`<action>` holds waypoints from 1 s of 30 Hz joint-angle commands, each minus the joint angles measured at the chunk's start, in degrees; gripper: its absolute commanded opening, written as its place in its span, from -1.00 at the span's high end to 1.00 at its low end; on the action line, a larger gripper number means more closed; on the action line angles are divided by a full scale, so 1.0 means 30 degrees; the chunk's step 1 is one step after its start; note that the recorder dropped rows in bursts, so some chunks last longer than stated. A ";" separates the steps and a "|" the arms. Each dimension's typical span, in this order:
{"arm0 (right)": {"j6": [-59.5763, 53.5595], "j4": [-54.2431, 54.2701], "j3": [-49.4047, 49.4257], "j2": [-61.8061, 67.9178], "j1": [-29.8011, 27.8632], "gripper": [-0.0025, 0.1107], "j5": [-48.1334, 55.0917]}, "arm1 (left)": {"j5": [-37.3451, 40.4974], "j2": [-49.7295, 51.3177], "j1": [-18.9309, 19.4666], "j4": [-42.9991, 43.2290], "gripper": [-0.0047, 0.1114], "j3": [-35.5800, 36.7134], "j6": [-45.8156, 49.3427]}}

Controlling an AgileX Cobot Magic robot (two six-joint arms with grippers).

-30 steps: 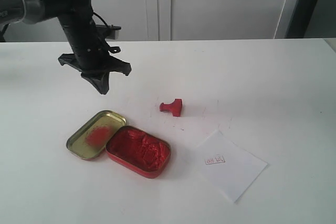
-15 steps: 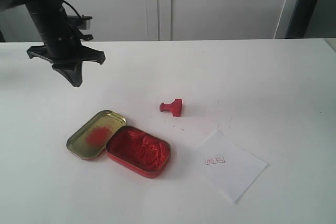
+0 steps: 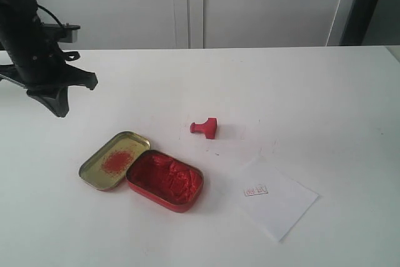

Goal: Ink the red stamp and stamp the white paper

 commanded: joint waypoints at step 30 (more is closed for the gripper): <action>0.0007 -0.0111 0.0085 -0.0068 0.0010 0.96 -0.0269 | -0.4302 -1.0615 0.3695 -0.3039 0.92 1.1251 0.4605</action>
